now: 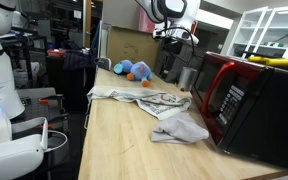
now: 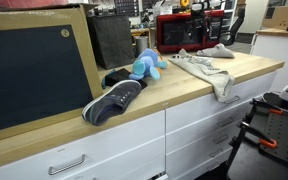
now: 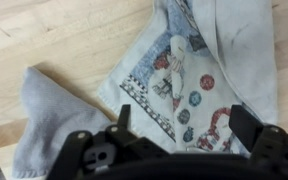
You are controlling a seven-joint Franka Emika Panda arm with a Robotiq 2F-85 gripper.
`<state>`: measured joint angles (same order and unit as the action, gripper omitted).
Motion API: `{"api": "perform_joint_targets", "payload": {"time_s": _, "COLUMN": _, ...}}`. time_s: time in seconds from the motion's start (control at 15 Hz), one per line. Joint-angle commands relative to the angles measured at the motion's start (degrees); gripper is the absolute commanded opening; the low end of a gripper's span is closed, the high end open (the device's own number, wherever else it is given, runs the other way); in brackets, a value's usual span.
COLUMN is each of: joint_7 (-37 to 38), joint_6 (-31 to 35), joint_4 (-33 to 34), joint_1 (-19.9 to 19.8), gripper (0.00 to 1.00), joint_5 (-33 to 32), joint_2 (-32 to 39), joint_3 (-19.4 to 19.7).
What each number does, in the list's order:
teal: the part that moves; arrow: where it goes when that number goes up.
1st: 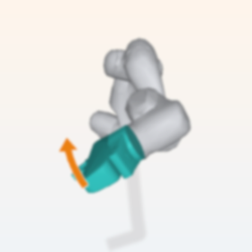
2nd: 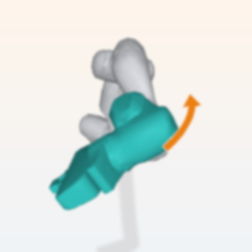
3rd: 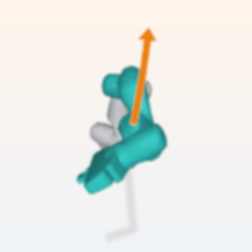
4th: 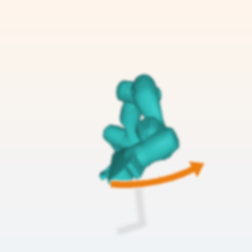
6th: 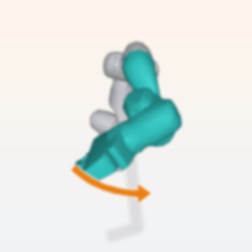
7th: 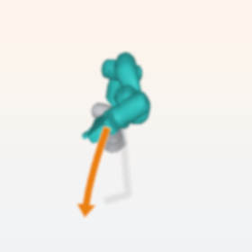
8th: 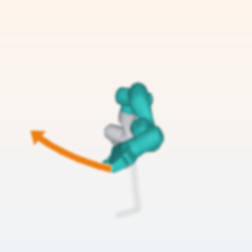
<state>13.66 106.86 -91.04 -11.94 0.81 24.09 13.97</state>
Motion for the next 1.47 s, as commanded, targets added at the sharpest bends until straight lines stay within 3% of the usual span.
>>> {"api": "perform_joint_targets", "payload": {"time_s": 0.0, "joint_7": -2.61, "joint_6": 2.70, "joint_4": -12.90, "joint_1": 1.02, "gripper": 1.00, "joint_5": -3.25, "joint_2": -7.97, "joint_3": -0.64}}
{"api": "perform_joint_targets", "payload": {"time_s": 0.4, "joint_7": -11.51, "joint_6": 12.48, "joint_4": -30.57, "joint_1": 1.22, "gripper": 1.00, "joint_5": -8.54, "joint_2": -19.10, "joint_3": -1.16}}
{"api": "perform_joint_targets", "payload": {"time_s": 0.47, "joint_7": -12.90, "joint_6": 9.59, "joint_4": -30.32, "joint_1": 1.07, "gripper": 1.00, "joint_5": -9.62, "joint_2": -19.62, "joint_3": -1.13}}
{"api": "perform_joint_targets", "payload": {"time_s": 0.53, "joint_7": -10.21, "joint_6": 9.59, "joint_4": -25.51, "joint_1": 0.86, "gripper": 1.00, "joint_5": -7.69, "joint_2": -14.48, "joint_3": -1.25}}
{"api": "perform_joint_targets", "payload": {"time_s": 0.87, "joint_7": -12.17, "joint_6": 9.59, "joint_4": -28.94, "joint_1": 0.77, "gripper": 1.00, "joint_5": -8.79, "joint_2": -18.20, "joint_3": -1.26}}
{"api": "perform_joint_targets", "payload": {"time_s": 1.4, "joint_7": -18.20, "joint_6": 25.87, "joint_4": -43.25, "joint_1": 1.10, "gripper": 1.00, "joint_5": -7.61, "joint_2": -25.94, "joint_3": -2.41}}
